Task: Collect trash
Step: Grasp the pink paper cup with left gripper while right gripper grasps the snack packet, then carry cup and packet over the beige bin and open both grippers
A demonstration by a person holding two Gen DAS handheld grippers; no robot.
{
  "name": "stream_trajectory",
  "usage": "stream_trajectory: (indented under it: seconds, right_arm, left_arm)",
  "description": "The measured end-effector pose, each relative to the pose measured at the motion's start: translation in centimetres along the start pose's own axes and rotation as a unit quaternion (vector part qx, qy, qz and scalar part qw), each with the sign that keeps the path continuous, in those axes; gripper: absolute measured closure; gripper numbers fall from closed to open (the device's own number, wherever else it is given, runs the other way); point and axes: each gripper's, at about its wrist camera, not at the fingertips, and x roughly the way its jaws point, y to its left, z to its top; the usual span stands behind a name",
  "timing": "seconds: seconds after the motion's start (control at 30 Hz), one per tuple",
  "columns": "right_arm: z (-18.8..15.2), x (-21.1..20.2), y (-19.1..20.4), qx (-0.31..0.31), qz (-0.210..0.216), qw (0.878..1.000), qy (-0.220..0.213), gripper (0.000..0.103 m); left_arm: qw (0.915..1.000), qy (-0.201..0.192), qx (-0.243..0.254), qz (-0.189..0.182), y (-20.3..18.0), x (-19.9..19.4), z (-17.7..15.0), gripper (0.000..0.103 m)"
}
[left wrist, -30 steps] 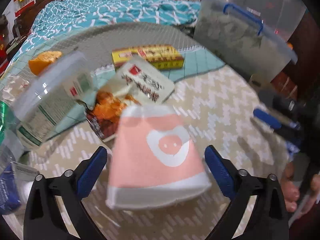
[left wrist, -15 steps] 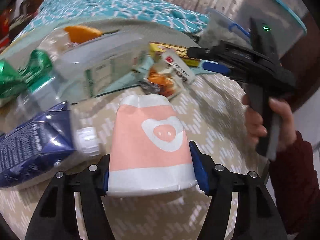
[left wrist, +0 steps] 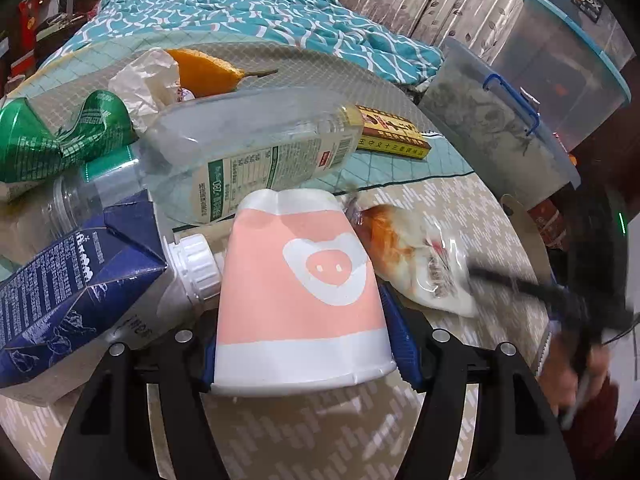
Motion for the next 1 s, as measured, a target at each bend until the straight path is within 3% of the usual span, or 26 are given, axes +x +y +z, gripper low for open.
stream_trajectory:
  seconds: [0.1, 0.17, 0.23, 0.27, 0.33, 0.47, 0.57, 0.7, 0.73, 0.9, 1.0]
  right_arm:
    - [-3.1, -1.0, 0.6, -0.017, -0.035, 0.999, -0.005, 0.081]
    - [-3.3, -1.7, 0.6, -0.022, -0.054, 0.998, -0.023, 0.077]
    - [-2.0, -2.5, 0.0, -0.012, -0.060, 0.997, -0.051, 0.054]
    - [-1.3, -2.6, -0.1, -0.014, -0.060, 0.996, -0.065, 0.030]
    - [0.9, -2.4, -0.2, -0.030, -0.063, 0.994, -0.079, 0.025]
    - [5.0, 0.9, 0.1, -0.063, -0.068, 0.994, -0.057, 0.030]
    - [5.6, 3.4, 1.1, -0.087, -0.068, 0.993, -0.037, 0.039]
    - [3.4, 4.8, 3.1, -0.104, -0.028, 0.994, -0.004, 0.084]
    - [2.4, 4.5, 3.3, -0.101, -0.019, 0.995, 0.000, 0.089]
    - [-0.1, 0.0, 1.1, -0.050, 0.011, 0.998, -0.045, 0.094]
    - [-0.9, -3.8, -1.7, -0.013, -0.007, 0.995, -0.095, 0.094]
  left_arm:
    - [0.9999, -0.002, 0.011, 0.007, -0.4, -0.1, -0.3, 0.040]
    - [0.9998, -0.002, 0.017, 0.013, -0.6, -0.1, -0.5, 0.039]
    - [0.9997, 0.002, 0.019, 0.016, -0.8, -0.1, -0.6, 0.039]
    - [0.9997, 0.004, 0.018, 0.018, -0.8, -0.1, -0.6, 0.039]
    - [0.9997, 0.008, 0.014, 0.018, -0.9, -0.1, -0.6, 0.039]
    - [0.9993, 0.010, 0.021, 0.030, -1.5, -0.3, -1.2, 0.039]
    - [0.9989, 0.013, 0.026, 0.037, -1.9, -0.4, -1.6, 0.039]
    - [0.9985, 0.016, 0.030, 0.042, -2.2, -0.3, -1.6, 0.039]
    - [0.9985, 0.018, 0.033, 0.040, -2.5, -0.1, -1.6, 0.039]
    - [0.9973, 0.034, 0.064, 0.012, -5.4, 1.4, -1.2, 0.039]
    - [0.9935, 0.053, 0.099, -0.011, -9.0, 3.1, -0.7, 0.040]
